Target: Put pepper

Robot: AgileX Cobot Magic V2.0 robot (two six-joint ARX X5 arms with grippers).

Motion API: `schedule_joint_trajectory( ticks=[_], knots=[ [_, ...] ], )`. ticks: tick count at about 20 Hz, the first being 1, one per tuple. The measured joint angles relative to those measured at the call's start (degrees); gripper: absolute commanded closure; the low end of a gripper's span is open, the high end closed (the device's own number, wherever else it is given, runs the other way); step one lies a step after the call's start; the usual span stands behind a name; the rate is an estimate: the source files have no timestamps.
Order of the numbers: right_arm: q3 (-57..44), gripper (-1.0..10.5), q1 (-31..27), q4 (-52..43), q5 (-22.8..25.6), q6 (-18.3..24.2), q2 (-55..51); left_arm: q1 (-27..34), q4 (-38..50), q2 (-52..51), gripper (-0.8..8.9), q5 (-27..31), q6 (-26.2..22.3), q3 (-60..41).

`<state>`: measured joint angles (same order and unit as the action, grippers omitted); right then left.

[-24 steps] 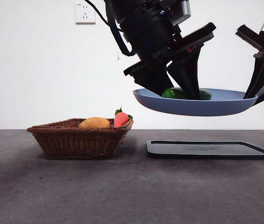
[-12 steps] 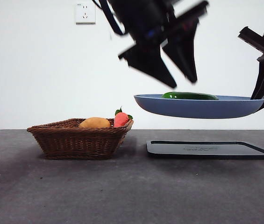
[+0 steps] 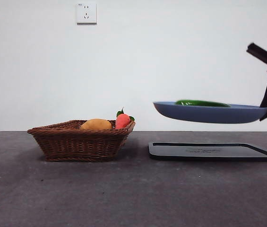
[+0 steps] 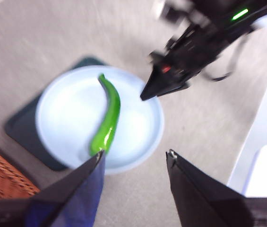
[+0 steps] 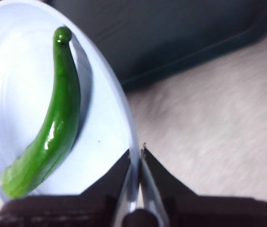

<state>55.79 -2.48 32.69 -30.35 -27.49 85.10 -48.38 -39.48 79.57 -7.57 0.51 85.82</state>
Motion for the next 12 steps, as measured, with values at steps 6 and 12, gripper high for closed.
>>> schedule_joint_trajectory(
  ticks=[6, 12],
  knots=[
    [9.86, 9.4, -1.55, -1.49, 5.05, -0.11, 11.04, 0.0, -2.05, -10.29, 5.79, 0.2, 0.0, 0.0],
    [11.91, 9.4, -1.57, -6.84, 5.07, -0.15, 19.74, 0.0, -3.02, -13.22, 5.79, 0.17, 0.61, 0.0]
  ],
)
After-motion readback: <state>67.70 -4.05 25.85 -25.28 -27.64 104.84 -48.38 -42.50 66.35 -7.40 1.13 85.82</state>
